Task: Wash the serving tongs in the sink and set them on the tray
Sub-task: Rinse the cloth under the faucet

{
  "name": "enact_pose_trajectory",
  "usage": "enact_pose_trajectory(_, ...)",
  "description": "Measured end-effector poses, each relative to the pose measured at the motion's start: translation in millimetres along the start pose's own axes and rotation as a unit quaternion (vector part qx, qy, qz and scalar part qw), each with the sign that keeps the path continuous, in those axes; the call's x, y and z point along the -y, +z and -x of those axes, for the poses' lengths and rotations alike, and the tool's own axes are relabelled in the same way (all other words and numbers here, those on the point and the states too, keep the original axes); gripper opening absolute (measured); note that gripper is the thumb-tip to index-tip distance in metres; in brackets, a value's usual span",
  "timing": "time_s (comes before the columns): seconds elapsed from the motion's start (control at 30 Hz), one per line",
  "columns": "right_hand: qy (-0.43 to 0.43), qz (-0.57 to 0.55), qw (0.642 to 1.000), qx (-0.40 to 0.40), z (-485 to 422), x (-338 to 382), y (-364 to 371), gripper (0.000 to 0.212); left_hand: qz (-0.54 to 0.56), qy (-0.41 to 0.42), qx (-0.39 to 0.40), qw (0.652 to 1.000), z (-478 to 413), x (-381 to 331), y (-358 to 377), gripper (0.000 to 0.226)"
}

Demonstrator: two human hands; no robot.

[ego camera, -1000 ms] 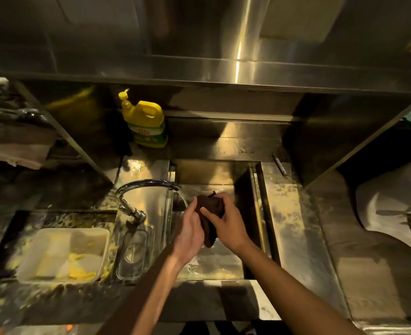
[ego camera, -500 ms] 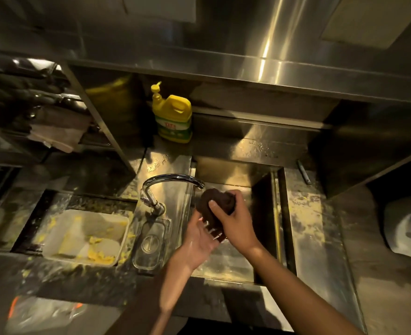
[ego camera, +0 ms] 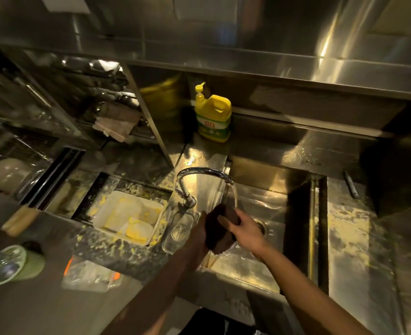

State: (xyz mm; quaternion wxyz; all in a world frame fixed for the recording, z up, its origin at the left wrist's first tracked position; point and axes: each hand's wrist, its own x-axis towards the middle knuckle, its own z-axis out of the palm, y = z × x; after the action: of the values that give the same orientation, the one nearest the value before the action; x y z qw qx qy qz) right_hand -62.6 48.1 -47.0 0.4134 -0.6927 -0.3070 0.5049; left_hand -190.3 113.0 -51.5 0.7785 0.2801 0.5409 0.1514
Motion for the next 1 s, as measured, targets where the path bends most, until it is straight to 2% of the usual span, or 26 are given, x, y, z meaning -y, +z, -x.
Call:
enact_pose_trajectory(0.1, -0.027, 0.123, 0.987, -0.102, -17.5, -3.0, 21.1, 0.029, -0.126, 0.032, -0.023, 0.991, -4.6, -2.9, -16.5, 0.042)
enact_pose_trajectory(0.17, -0.024, 0.193, 0.964, -0.179, -29.2, -2.4, 35.4, 0.032, -0.208, 0.093, -0.063, 0.972, -19.2, -5.2, -35.9, 0.037)
enact_pose_trajectory(0.23, -0.015, 0.2, 0.957, -0.209, -44.8, -0.6, 43.9, 0.034, -0.261, 0.165, -0.109, 0.945, -35.6, -9.5, -57.6, 0.018)
enact_pose_trajectory(0.3, -0.004, 0.178, 0.96, -0.214, -64.8, 2.7, 53.2, 0.034, -0.307, 0.204, -0.127, 0.921, -45.0, -22.2, -74.7, 0.01)
enact_pose_trajectory(0.43, 0.044, 0.109, 0.975, -0.19, -123.2, 13.9, 66.6, 0.036, -0.365, 0.238, -0.121, 0.892, -73.9, -59.1, -93.8, 0.017)
enact_pose_trajectory(0.53, 0.059, 0.169, 0.973, -0.146, -164.2, 23.6, 74.7, 0.035, -0.404, 0.228, -0.11, 0.879, -93.1, -87.4, -96.0, 0.034)
enact_pose_trajectory(0.6, 0.062, 0.171, 0.974, -0.132, -183.9, 21.0, 81.0, 0.032, -0.423, 0.264, -0.125, 0.858, -100.7, -99.9, -95.0, 0.036)
enact_pose_trajectory(0.67, 0.076, 0.106, 0.98, -0.153, -194.9, 15.4, 81.2, 0.03, -0.447, 0.277, -0.117, 0.843, -104.3, -104.9, -94.9, 0.039)
enact_pose_trajectory(0.77, 0.097, -0.062, 0.978, -0.176, -201.3, 17.6, 83.4, 0.025, -0.469, 0.282, -0.084, 0.833, -110.1, -107.3, -106.5, 0.046)
enact_pose_trajectory(0.83, 0.111, -0.162, 0.966, -0.168, -201.9, 18.4, 87.7, 0.029, -0.461, 0.296, -0.07, 0.834, -112.0, -108.0, -112.6, 0.048)
enact_pose_trajectory(0.87, 0.121, -0.175, 0.964, -0.162, -202.5, 16.9, 90.8, 0.034, -0.457, 0.302, -0.063, 0.834, -113.1, -108.6, -114.3, 0.05)
enact_pose_trajectory(0.9, 0.124, -0.155, 0.966, -0.163, -205.6, 11.0, 92.9, 0.04, -0.458, 0.305, -0.052, 0.833, -115.1, -108.5, -114.7, 0.051)
enact_pose_trajectory(1.0, 0.137, 0.07, 0.972, -0.176, -207.9, -2.6, 94.4, 0.058, -0.467, 0.29, -0.033, 0.835, -120.4, -108.9, -115.0, 0.055)
